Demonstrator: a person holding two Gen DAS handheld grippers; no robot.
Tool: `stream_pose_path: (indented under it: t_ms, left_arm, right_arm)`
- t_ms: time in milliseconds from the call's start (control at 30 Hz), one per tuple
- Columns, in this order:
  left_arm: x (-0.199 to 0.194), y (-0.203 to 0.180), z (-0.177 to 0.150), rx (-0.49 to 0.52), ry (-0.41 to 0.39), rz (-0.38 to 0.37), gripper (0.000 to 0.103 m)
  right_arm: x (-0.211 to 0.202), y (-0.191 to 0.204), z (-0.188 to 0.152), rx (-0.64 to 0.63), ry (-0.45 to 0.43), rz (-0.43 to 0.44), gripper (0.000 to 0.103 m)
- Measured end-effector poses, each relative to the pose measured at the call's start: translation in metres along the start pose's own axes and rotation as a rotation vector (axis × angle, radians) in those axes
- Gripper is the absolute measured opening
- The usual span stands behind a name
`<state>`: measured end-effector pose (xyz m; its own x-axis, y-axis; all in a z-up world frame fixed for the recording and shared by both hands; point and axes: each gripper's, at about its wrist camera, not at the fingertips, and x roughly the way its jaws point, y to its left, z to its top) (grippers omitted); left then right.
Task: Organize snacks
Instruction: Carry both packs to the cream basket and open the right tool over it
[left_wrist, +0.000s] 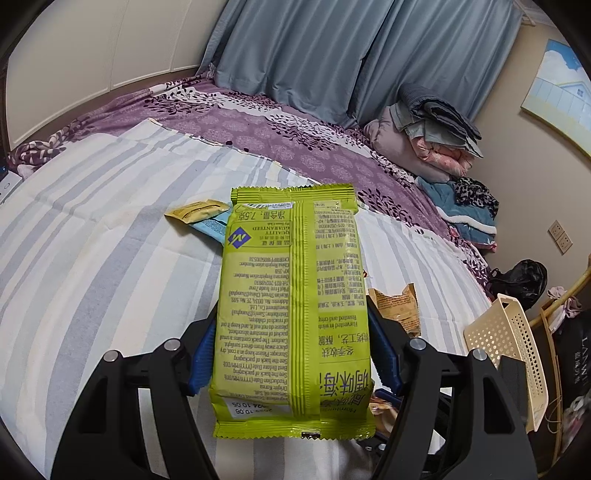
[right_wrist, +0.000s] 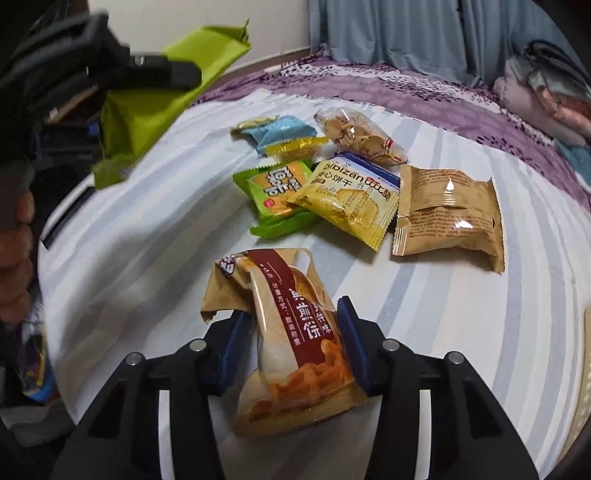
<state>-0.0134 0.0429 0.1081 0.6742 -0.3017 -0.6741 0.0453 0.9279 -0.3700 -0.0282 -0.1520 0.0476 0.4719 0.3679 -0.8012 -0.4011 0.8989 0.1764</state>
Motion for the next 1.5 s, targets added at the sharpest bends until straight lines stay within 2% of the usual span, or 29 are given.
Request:
stream_pose_path:
  t_ms: [133, 333, 633, 867, 1167, 1500]
  left_arm:
    - [-0.006, -0.004, 0.001, 0.018, -0.015, -0.003, 0.071]
    - [-0.014, -0.028, 0.002, 0.071, -0.033, -0.024, 0.071]
    - [-0.02, -0.076, 0.004, 0.152, -0.043, -0.074, 0.071]
    - [-0.018, -0.115, 0.003, 0.215, -0.032, -0.121, 0.071]
    - [-0.009, -0.167, -0.001, 0.295, -0.005, -0.186, 0.071]
    - [-0.005, -0.22, -0.005, 0.376, 0.011, -0.243, 0.071]
  right_arm:
    - [-0.026, -0.011, 0.0, 0.083, -0.065, 0.015, 0.046]
    - [-0.078, -0.036, 0.003, 0.165, -0.189, -0.008, 0.046]
    - [-0.149, -0.089, -0.01, 0.301, -0.357, -0.127, 0.046]
    - [-0.192, -0.135, -0.034, 0.419, -0.439, -0.254, 0.046]
    - [-0.227, -0.185, -0.074, 0.549, -0.461, -0.423, 0.046]
    - [-0.244, -0.219, -0.115, 0.655, -0.458, -0.506, 0.046]
